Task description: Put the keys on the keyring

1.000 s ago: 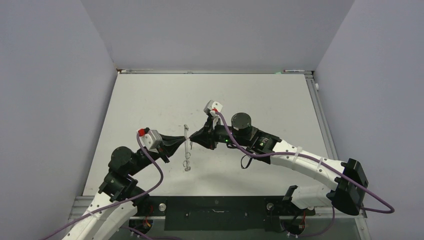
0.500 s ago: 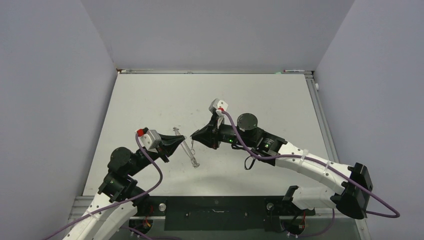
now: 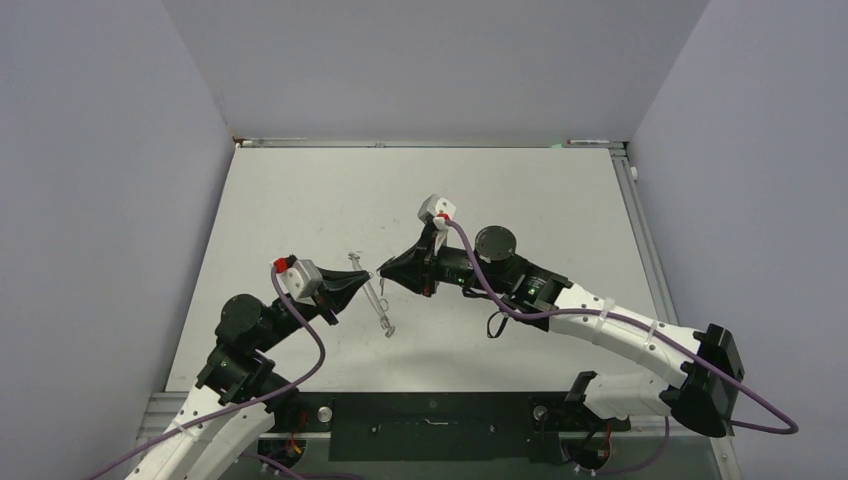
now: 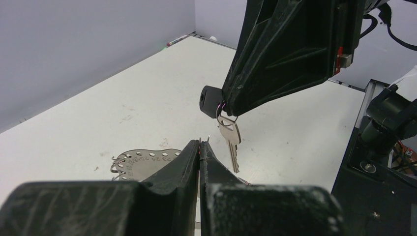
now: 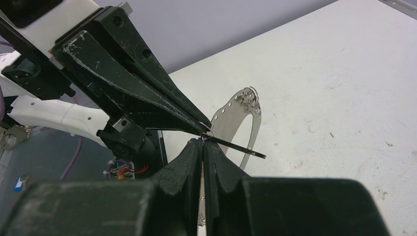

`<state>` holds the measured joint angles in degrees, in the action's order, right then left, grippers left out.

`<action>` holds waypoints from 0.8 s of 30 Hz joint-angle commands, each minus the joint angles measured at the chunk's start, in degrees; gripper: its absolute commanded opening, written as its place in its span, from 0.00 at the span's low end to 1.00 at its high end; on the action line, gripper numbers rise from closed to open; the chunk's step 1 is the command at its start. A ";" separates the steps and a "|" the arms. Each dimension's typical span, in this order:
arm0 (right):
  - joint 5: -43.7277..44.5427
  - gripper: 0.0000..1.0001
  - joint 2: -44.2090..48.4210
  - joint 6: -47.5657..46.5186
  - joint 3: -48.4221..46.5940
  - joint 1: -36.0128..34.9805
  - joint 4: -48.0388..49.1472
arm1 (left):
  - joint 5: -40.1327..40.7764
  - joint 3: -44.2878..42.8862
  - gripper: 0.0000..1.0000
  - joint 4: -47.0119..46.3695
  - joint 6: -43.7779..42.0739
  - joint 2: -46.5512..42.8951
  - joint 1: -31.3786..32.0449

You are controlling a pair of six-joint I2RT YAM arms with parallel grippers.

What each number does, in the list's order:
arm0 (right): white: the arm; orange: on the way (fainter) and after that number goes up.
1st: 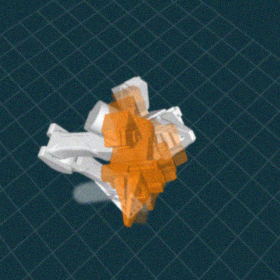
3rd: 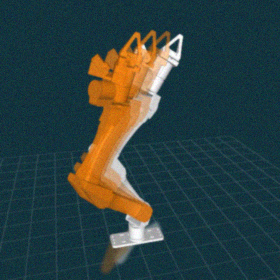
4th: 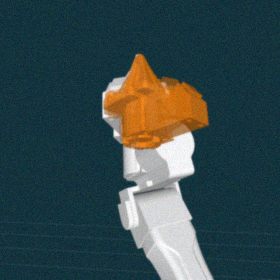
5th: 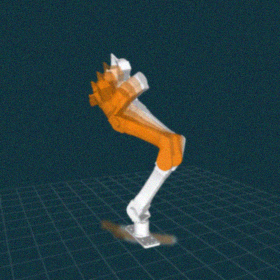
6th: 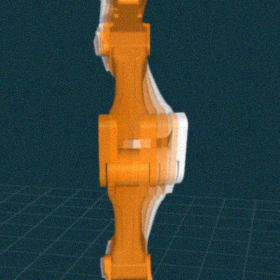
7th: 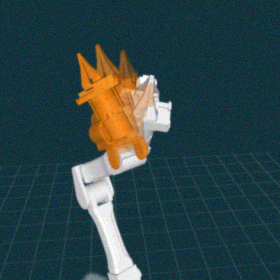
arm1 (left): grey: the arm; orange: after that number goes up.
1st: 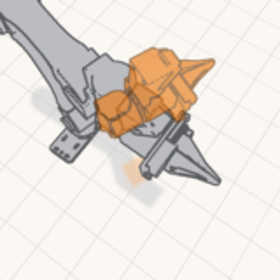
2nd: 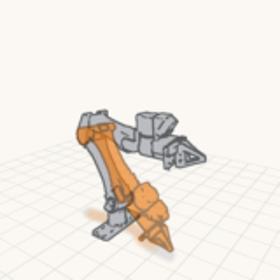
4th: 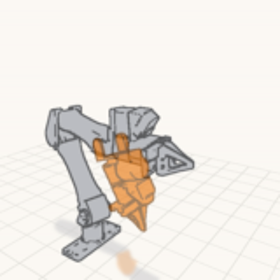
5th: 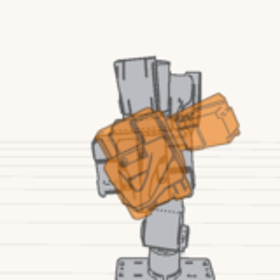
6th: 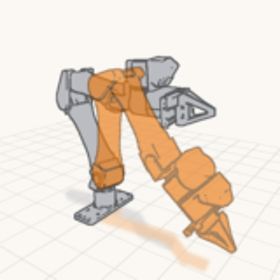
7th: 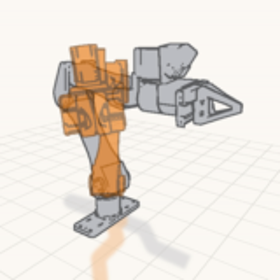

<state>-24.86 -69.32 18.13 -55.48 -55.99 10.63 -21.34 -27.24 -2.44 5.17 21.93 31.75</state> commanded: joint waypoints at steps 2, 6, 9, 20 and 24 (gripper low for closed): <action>-1.26 0.05 -1.52 0.22 -2.07 -0.70 3.52 | -0.19 -0.18 0.00 -3.98 -0.34 -0.14 -0.37; -1.26 0.05 -2.01 0.12 -2.25 -0.79 4.02 | -0.28 -0.18 0.00 -3.99 -0.34 0.04 -0.37; -1.36 0.05 -2.11 -0.11 -2.50 -0.79 3.96 | -0.37 -0.17 0.00 -4.04 -0.34 0.06 -0.37; -1.87 0.05 -2.15 -0.16 -2.22 -0.88 5.27 | -0.71 -0.17 0.00 -3.98 -0.33 0.60 -0.37; -1.56 0.05 -2.08 -0.22 -2.00 -0.88 5.79 | -0.76 -0.11 0.00 -3.89 -0.34 0.63 -0.37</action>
<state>-25.74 -71.53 18.26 -55.59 -56.36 11.62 -21.41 -27.24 -2.46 5.17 22.50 31.75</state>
